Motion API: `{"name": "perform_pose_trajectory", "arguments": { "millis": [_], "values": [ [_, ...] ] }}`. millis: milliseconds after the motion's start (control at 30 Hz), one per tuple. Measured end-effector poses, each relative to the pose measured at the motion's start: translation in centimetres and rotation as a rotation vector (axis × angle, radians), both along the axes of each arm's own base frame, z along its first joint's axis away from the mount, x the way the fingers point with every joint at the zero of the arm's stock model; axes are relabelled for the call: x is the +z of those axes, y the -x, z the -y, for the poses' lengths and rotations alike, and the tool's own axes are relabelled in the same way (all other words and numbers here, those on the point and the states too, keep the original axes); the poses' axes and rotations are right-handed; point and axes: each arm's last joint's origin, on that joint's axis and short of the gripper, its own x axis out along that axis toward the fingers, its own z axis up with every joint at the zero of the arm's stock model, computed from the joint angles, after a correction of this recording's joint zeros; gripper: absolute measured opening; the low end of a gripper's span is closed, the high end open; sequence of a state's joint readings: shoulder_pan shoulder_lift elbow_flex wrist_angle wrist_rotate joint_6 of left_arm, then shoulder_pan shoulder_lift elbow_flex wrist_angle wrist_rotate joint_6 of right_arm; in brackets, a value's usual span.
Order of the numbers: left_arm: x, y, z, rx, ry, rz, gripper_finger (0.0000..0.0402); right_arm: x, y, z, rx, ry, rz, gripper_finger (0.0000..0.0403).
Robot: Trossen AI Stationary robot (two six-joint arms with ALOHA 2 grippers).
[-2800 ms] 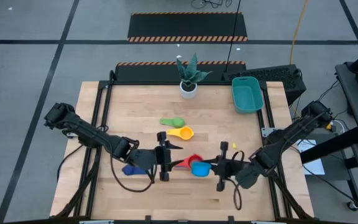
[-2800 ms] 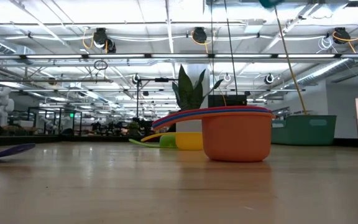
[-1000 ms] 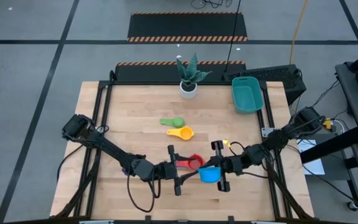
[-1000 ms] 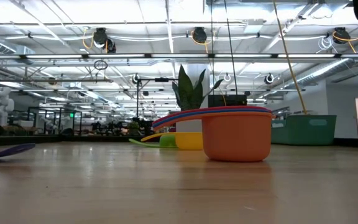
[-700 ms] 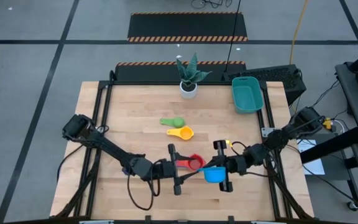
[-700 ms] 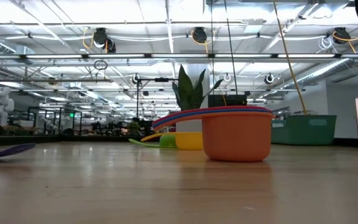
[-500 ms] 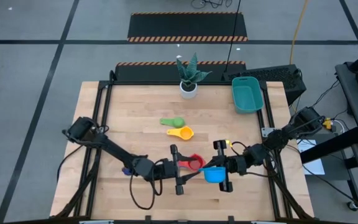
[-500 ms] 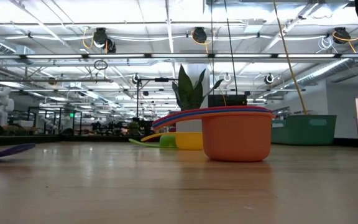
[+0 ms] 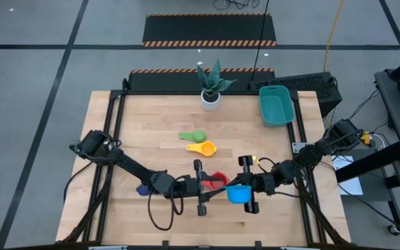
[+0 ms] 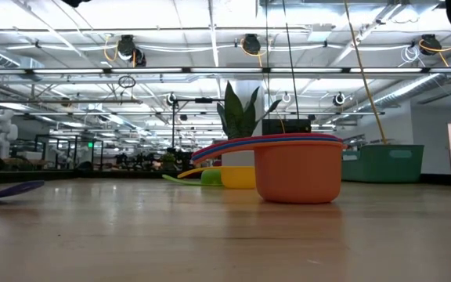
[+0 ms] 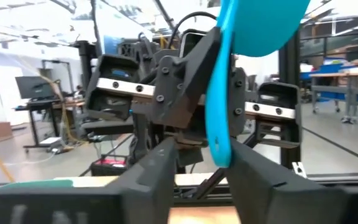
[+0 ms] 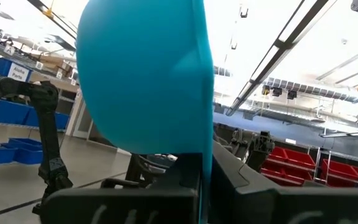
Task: Nest measuring cups in basket
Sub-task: Stack the light blue measuring cup on top of the red measuring cup
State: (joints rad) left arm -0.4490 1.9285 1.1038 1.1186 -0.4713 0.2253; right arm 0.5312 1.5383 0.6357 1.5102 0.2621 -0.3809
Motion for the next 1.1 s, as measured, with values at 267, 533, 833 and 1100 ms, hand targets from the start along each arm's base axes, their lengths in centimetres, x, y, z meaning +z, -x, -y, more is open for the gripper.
{"name": "perform_pose_trajectory", "arguments": {
  "millis": [267, 533, 833, 1100],
  "values": [
    [0.0, -0.1, 0.1, -0.038, -0.047, 0.001, 0.0012, 0.0, 0.0, 0.0, -0.004, 0.01, -0.005, 0.0],
    [1.4, 0.8, 0.2, -0.018, -0.092, -0.065, 0.0007, 0.0, 0.0, 0.0, 0.002, 0.003, -0.007, 0.0001],
    [5.6, 4.8, 0.0, 0.077, -0.176, -0.285, 0.0006, -1.0, -0.3, -0.3, -0.071, -0.077, -0.17, 0.0062],
    [6.7, 8.3, 0.8, 0.166, -0.234, -0.433, 0.0005, -2.7, 0.1, -1.0, -0.309, -0.128, -0.355, 0.013]
  ]
}}
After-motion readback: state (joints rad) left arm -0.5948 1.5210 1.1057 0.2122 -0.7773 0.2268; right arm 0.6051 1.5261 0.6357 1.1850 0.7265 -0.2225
